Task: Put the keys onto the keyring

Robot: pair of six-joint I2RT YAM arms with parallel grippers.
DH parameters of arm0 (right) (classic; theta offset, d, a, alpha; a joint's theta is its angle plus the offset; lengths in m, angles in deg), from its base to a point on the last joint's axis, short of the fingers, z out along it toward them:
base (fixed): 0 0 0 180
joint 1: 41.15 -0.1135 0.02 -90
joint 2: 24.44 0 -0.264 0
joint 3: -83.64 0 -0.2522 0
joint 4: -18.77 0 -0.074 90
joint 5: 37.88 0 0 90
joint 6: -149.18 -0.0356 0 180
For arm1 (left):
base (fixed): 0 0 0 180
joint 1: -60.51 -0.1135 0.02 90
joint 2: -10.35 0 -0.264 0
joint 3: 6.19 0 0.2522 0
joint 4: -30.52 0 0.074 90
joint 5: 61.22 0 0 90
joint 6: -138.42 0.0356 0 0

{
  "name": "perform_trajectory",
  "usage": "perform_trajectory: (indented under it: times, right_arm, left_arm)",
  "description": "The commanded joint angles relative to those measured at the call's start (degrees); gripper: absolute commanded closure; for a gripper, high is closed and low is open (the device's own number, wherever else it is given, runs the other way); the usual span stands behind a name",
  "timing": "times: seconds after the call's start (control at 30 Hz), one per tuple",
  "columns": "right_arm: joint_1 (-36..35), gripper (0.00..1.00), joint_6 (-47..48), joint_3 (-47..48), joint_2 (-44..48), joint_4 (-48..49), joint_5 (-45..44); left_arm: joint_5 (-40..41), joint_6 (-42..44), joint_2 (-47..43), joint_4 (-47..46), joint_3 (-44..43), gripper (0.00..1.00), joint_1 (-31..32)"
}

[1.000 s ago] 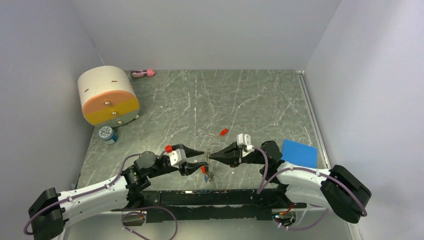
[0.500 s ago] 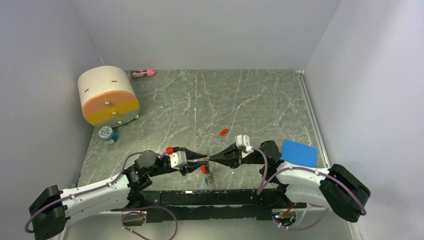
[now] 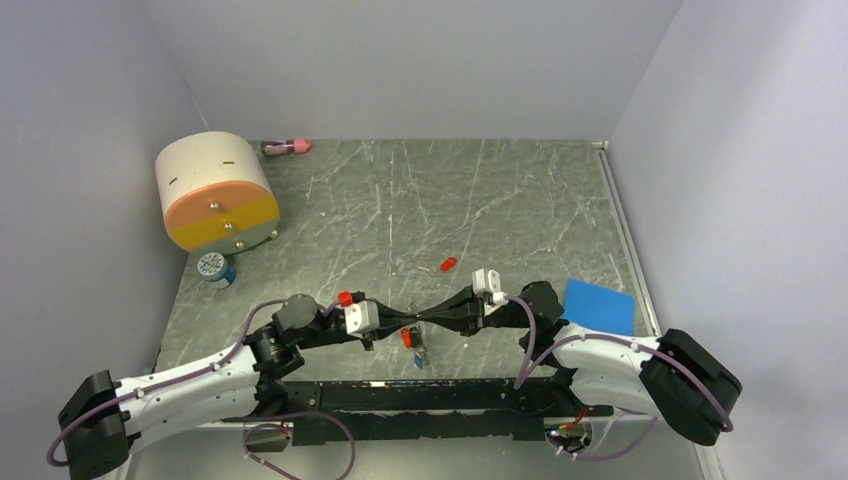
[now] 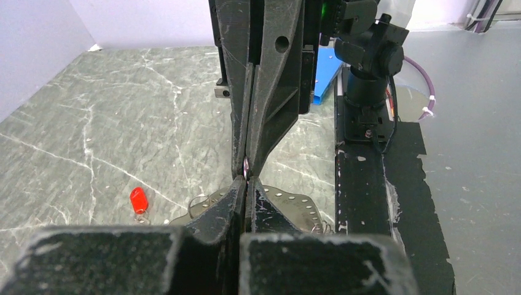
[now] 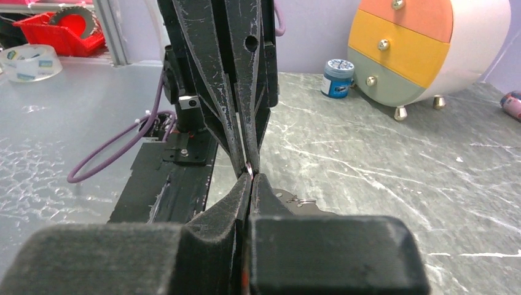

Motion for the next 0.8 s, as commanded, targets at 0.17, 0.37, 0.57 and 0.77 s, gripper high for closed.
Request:
perform_trajectory:
  times: [0.17, 0.37, 0.57, 0.77]
  right_arm:
    - [-0.6, 0.64, 1.2, 0.8, 3.5, 0.7, -4.0]
    - [-0.6, 0.37, 5.6, 0.8, 10.0, -8.9, -8.6]
    - [-0.5, 0.27, 10.4, 2.6, 16.9, -20.2, -9.9]
    - [-0.5, 0.21, 11.8, 3.5, 20.4, -27.1, -11.3]
  left_arm:
    - [0.8, 3.0, 0.1, 11.6, -7.2, 0.98, 0.2]
    - [3.9, 3.1, -1.4, 18.0, -8.8, 0.97, 0.2]
    - [5.8, 4.6, -2.3, 23.0, -10.7, 0.97, 0.2]
    - [6.7, 6.2, -2.1, 27.2, -12.7, 0.98, 0.2]
